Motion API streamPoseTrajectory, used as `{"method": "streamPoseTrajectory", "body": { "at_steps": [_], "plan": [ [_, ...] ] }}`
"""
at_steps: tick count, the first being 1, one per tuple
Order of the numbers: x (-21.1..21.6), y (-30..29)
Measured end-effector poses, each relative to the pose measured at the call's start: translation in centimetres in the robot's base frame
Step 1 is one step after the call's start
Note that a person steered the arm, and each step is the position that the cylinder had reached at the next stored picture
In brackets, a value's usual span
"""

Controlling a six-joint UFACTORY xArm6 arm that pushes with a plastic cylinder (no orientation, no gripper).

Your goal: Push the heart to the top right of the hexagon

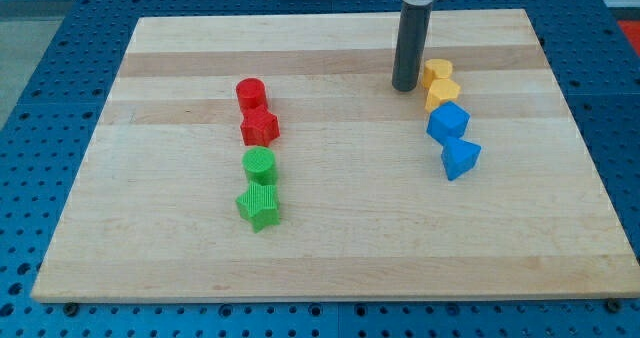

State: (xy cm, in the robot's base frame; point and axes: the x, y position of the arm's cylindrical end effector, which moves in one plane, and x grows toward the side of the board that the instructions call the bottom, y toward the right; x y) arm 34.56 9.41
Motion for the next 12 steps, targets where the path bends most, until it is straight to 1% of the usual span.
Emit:
{"method": "streamPoseTrajectory", "body": {
  "at_steps": [1,3,6,7,8,9,10,11,12],
  "plan": [
    [-0.4,0.4],
    [-1.5,6.4],
    [-1.6,11.5],
    [-1.6,11.5],
    [-1.9,7.8],
    [-5.3,7.2],
    [-9.3,8.7],
    [-8.9,15.1],
    [-3.7,21.9]
  ]
}}
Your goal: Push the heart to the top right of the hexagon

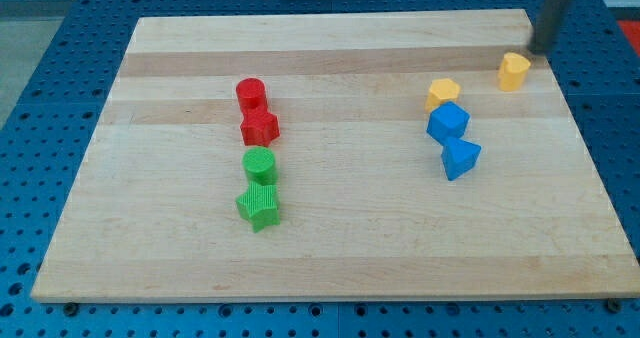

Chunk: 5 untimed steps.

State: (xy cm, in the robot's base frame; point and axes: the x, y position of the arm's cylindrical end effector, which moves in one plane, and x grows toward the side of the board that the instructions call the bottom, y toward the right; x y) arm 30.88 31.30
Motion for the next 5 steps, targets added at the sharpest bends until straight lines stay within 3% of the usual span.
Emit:
{"method": "streamPoseTrajectory", "body": {
  "at_steps": [2,5],
  "plan": [
    [2.9,0.1],
    [2.1,-3.2]
  ]
}}
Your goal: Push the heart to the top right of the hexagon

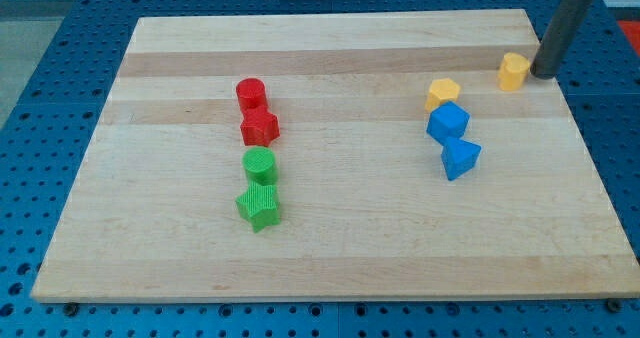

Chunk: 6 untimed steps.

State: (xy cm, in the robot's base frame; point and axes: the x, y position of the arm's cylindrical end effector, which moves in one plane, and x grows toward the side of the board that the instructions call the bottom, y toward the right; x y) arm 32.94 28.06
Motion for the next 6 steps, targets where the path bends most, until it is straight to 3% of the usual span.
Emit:
{"method": "streamPoseTrajectory", "body": {
  "at_steps": [4,6],
  "plan": [
    [0.0,-1.7],
    [0.0,-5.3]
  ]
}}
